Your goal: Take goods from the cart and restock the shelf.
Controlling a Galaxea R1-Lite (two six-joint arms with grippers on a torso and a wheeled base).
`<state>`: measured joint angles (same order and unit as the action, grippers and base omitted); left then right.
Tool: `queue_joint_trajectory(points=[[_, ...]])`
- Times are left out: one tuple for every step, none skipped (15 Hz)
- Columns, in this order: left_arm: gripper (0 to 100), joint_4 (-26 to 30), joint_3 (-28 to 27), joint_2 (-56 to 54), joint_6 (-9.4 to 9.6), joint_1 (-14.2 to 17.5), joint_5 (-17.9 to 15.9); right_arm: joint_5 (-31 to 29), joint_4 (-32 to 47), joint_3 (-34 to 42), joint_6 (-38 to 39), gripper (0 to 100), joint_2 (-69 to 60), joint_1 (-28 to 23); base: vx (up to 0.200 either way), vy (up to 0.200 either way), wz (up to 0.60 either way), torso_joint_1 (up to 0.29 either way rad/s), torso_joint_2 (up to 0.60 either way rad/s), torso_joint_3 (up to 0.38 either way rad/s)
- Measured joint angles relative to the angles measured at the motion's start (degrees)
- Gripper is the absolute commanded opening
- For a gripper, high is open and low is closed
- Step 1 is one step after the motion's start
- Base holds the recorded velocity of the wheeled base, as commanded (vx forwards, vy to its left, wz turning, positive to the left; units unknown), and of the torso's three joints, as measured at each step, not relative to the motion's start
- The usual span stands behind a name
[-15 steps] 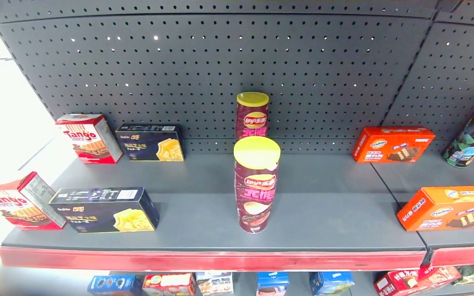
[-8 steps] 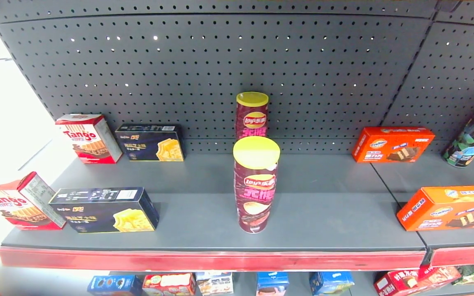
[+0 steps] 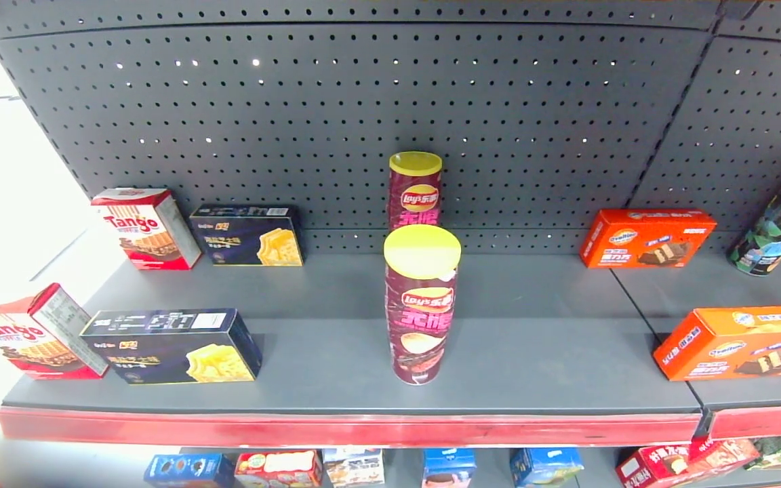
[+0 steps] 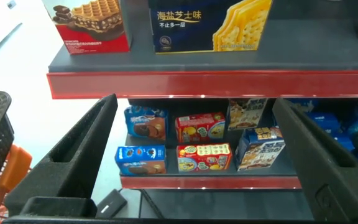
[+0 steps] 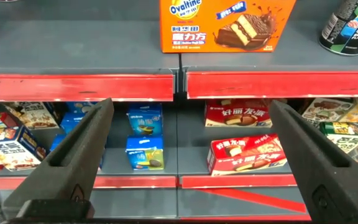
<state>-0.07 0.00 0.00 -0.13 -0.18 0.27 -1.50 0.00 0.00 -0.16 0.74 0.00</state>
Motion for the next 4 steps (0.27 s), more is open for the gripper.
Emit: queue_joint_trajectory(points=[[100,0.0,0.0,0.0,0.0,0.0,0.05,0.0,0.0,0.0,0.06,100,0.0,0.0,0.0,0.0,0.0,0.0,0.0,0.0],[100,0.0,0.0,0.0,-0.02,0.0,0.05,0.02,0.0,0.0,0.13,100,0.0,0.0,0.0,0.0,0.0,0.0,0.0,0.0],[100,0.0,0.0,0.0,-0.02,0.0,0.05,0.02,0.0,0.0,0.13,100,0.0,0.0,0.0,0.0,0.0,0.0,0.0,0.0],[100,0.0,0.0,0.0,-0.02,0.0,0.05,0.0,0.0,0.0,0.16,100,0.0,0.0,0.0,0.0,0.0,0.0,0.0,0.0]])
